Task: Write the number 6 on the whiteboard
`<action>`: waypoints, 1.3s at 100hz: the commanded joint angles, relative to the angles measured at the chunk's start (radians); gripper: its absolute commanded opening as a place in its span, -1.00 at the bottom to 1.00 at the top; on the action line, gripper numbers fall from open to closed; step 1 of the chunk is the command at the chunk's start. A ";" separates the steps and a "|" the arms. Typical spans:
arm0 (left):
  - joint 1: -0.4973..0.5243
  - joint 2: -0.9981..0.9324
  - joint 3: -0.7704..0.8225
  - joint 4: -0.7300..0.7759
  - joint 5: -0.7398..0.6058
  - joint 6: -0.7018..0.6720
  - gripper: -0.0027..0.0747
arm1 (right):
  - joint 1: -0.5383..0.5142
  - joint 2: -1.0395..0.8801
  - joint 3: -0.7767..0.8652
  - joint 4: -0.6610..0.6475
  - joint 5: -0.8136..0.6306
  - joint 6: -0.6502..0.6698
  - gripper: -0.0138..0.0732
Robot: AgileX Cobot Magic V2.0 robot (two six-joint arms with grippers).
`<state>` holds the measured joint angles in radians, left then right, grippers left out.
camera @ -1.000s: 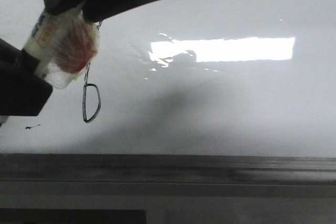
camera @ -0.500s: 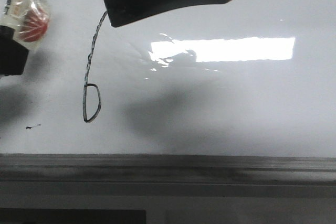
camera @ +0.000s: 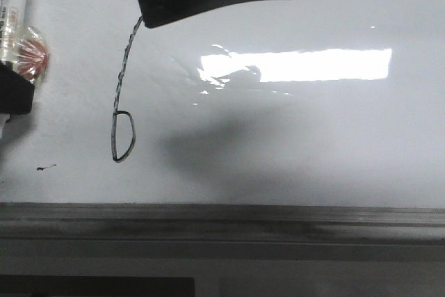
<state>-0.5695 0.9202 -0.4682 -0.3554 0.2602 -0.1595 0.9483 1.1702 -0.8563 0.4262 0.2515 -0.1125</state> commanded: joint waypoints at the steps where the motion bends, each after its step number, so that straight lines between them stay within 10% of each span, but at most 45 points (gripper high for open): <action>1: 0.004 0.012 -0.023 -0.023 -0.016 -0.008 -0.98 | -0.003 -0.027 -0.030 0.010 -0.070 -0.012 0.37; 88: -0.034 0.014 -0.039 -0.244 -0.045 0.171 -0.97 | -0.003 -0.027 -0.030 0.010 -0.070 -0.012 0.37; 116: -0.034 0.014 -0.039 -0.246 -0.044 0.171 0.06 | -0.003 -0.027 -0.030 0.010 -0.070 -0.012 0.37; 130: -0.034 -0.001 -0.039 -0.252 -0.047 0.171 0.23 | -0.003 -0.027 -0.030 0.010 -0.070 -0.012 0.37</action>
<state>-0.6004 0.9336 -0.4763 -0.5951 0.2750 0.0111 0.9483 1.1702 -0.8563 0.4262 0.2473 -0.1125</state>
